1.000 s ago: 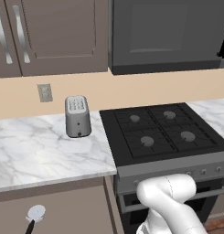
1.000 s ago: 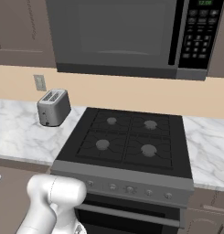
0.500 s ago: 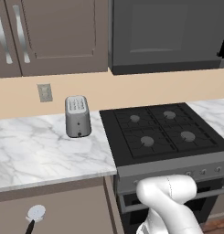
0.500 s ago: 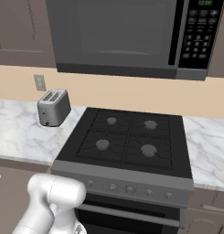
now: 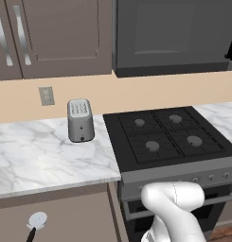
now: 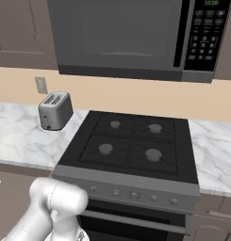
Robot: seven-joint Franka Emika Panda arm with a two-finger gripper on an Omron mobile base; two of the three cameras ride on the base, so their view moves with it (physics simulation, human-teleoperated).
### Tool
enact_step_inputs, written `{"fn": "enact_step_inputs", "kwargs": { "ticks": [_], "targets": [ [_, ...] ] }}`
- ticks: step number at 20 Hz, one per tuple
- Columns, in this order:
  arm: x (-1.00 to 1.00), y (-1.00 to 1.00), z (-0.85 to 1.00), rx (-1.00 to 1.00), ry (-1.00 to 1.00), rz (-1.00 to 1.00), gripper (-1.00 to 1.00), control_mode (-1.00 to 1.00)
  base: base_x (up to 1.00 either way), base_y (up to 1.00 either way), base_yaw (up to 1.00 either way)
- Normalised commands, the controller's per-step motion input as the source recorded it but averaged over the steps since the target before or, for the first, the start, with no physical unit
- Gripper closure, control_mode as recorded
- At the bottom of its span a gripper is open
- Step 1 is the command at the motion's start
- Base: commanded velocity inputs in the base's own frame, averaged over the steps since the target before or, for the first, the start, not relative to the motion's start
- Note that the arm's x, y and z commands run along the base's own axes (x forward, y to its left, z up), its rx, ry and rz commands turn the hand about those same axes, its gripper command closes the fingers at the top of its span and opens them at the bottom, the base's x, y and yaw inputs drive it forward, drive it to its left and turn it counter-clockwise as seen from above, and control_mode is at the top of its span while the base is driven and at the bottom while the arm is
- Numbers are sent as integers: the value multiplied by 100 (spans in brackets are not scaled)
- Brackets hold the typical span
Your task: Take the pizza cutter from the drawer on the left and place it on the dining counter for cutting.
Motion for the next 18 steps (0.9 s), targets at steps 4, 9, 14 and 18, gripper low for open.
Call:
{"fn": "enact_step_inputs", "kwargs": {
  "ticks": [4,9,14,18],
  "targets": [
    [0,0,100,15,-2,-12,-100,-100,0,0,0],
    [4,-4,100,21,-2,-12,-100,-100,0,0,0],
    [23,-12,100,21,-6,-13,-100,-100,0,0,0],
    [44,-16,100,23,-4,-15,-100,-100,0,0,0]
  ]
}}
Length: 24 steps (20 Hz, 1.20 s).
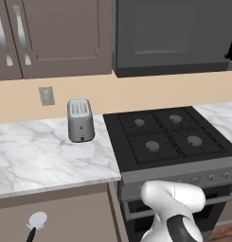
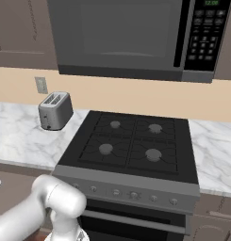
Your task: Take the pizza cutter from the drawer on the left and place it on the dining counter for cutting.
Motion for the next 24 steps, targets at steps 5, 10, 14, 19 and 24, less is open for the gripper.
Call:
{"fn": "enact_step_inputs", "kwargs": {
  "ticks": [5,10,14,19,24],
  "targets": [
    [58,-19,99,26,-2,-16,-100,-100,0,0,0],
    [97,-35,80,32,0,-16,-100,-100,0,0,0],
    [98,-23,43,34,6,-15,-100,-100,0,0,0],
    [62,-4,6,33,26,-17,-100,-100,0,0,0],
    [35,-10,-8,38,30,-18,-100,-100,0,0,0]
  ]
}}
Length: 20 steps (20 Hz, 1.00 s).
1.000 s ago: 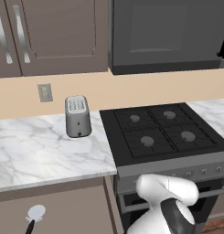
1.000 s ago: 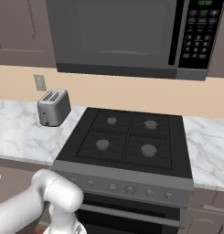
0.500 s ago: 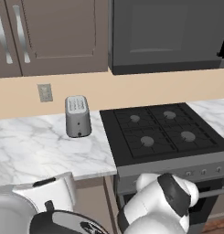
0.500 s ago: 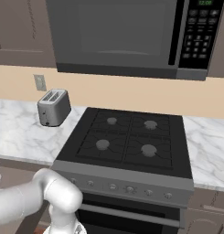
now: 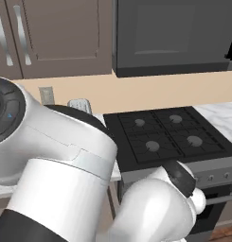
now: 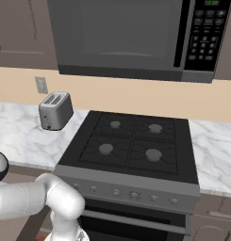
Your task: Take the pizza cutter from the drawer on the left and place it on the dining counter for cutting.
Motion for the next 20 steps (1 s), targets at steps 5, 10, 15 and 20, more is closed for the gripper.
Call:
{"fn": "enact_step_inputs", "kwargs": {
  "ticks": [5,10,15,20],
  "targets": [
    [60,-61,-62,14,15,-22,-100,-100,0,0,0],
    [85,-98,-66,7,13,-17,-100,-100,0,0,0],
    [59,-74,-41,21,27,-18,-100,-100,0,0,0],
    [12,-39,-66,27,35,-16,-100,-100,0,0,0]
  ]
}}
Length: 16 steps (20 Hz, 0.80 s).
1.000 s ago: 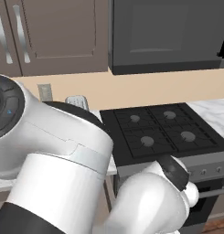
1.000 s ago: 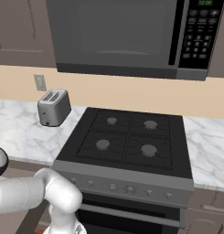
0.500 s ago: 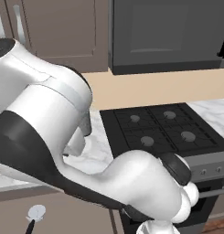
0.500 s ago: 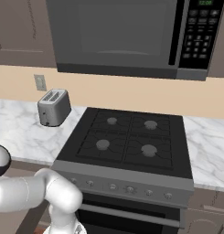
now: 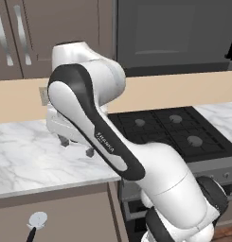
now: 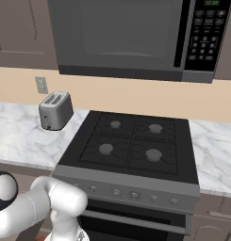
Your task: Take the pizza cutter from the drawer on the left and place it on the dining counter for cutting.
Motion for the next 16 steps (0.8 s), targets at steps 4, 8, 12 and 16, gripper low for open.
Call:
{"fn": "enact_step_inputs", "kwargs": {
  "ticks": [4,8,12,16],
  "targets": [
    [8,-8,-83,13,25,-11,-100,-100,0,0,0],
    [13,0,-89,0,16,-2,-100,-100,0,0,0],
    [1,22,-82,-3,1,20,-100,-100,0,0,0],
    [0,28,-42,-2,0,44,-100,-100,0,0,0]
  ]
}}
